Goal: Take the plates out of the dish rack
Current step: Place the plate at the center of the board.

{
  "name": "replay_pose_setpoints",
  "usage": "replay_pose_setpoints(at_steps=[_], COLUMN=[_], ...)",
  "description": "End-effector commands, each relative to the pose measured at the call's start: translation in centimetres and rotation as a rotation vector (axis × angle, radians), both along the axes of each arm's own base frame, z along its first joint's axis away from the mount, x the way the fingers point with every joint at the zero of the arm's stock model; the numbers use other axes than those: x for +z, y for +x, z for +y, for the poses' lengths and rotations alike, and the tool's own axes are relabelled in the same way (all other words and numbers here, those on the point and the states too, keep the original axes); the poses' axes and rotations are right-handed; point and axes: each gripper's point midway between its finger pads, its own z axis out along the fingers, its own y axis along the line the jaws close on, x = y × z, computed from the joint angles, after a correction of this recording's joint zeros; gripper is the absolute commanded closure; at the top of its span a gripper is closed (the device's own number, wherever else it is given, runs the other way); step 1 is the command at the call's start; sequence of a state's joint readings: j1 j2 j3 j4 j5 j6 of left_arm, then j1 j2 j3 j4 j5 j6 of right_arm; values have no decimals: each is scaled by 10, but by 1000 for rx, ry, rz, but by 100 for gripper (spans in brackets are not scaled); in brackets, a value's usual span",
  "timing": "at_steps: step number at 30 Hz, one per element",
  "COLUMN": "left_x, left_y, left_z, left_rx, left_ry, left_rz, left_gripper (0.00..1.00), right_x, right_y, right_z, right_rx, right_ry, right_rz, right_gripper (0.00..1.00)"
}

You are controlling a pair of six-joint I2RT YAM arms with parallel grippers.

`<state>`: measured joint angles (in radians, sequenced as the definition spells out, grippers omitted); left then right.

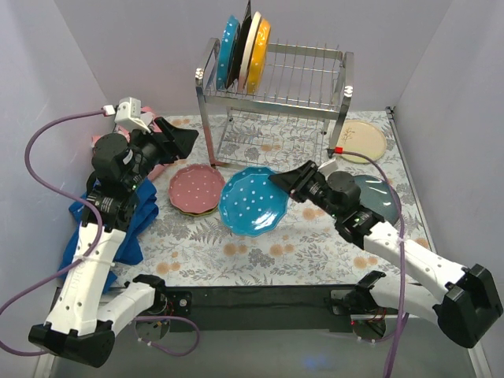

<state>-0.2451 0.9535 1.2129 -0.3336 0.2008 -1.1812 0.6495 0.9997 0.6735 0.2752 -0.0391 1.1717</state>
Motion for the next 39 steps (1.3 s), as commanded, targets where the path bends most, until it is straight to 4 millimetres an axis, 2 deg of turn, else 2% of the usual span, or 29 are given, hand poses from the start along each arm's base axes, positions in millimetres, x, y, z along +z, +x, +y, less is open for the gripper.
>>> replay_pose_setpoints(at_steps=[1, 3, 4, 6, 7, 8, 9, 11, 12, 13, 15, 21, 22, 24, 25, 26, 28, 30, 33, 39], left_x=[24, 27, 29, 29, 28, 29, 30, 28, 27, 26, 30, 40, 42, 47, 48, 51, 54, 54, 55, 48], left_y=[-23, -29, -33, -42, -45, -49, -55, -56, -57, -61, -68, -87, -89, -95, -97, -101, -103, -104, -105, -102], left_z=[15, 19, 20, 22, 24, 26, 29, 37, 40, 42, 41, 40, 41, 45, 45, 47, 48, 50, 53, 52], left_rx=[39, 52, 54, 55, 57, 63, 78, 119, 132, 140, 126, 97, 103, 116, 115, 116, 124, 132, 145, 147], left_ry=[37, 37, 38, 34, 32, 29, 28, 32, 32, 29, 6, -26, -26, -31, -31, -35, -37, -35, -33, -34], left_rz=[-77, -88, -95, -105, -107, -117, -126, -134, -133, -142, -162, -204, -213, -230, -237, -248, -257, -263, -267, -253], left_gripper=[37, 37, 37, 37, 37, 37, 37, 36, 36, 36, 36, 36, 37, 36, 36, 36, 36, 36, 36, 36], right_x=[75, 72, 61, 70, 60, 67, 85, 74, 84, 79, 82, 69, 56, 56, 43, 47, 33, 32, 10, -20], right_y=[3, 0, 10, 8, 16, 17, 17, 29, 28, 36, 38, 68, 75, 81, 87, 90, 96, 100, 106, 111], right_z=[19, 29, 33, 43, 53, 58, 65, 79, 83, 91, 100, 115, 118, 123, 128, 131, 141, 148, 158, 159], right_rx=[-82, -84, -137, -145, -166, -170, -165, -201, -203, -226, -242, -358, -379, -396, -406, -409, -405, -405, -399, -425], right_ry=[244, 292, 281, 346, 320, 349, 395, 377, 417, 413, 420, 414, 402, 417, 402, 418, 404, 413, 398, 355], right_rz=[-219, -232, -232, -245, -272, -290, -315, -313, -329, -334, -359, -350, -330, -321, -306, -307, -293, -290, -258, -203], right_gripper=[99, 99, 99, 99, 99, 99, 99, 99, 99, 99, 99, 99, 99, 99, 99, 99, 99, 99, 99, 99])
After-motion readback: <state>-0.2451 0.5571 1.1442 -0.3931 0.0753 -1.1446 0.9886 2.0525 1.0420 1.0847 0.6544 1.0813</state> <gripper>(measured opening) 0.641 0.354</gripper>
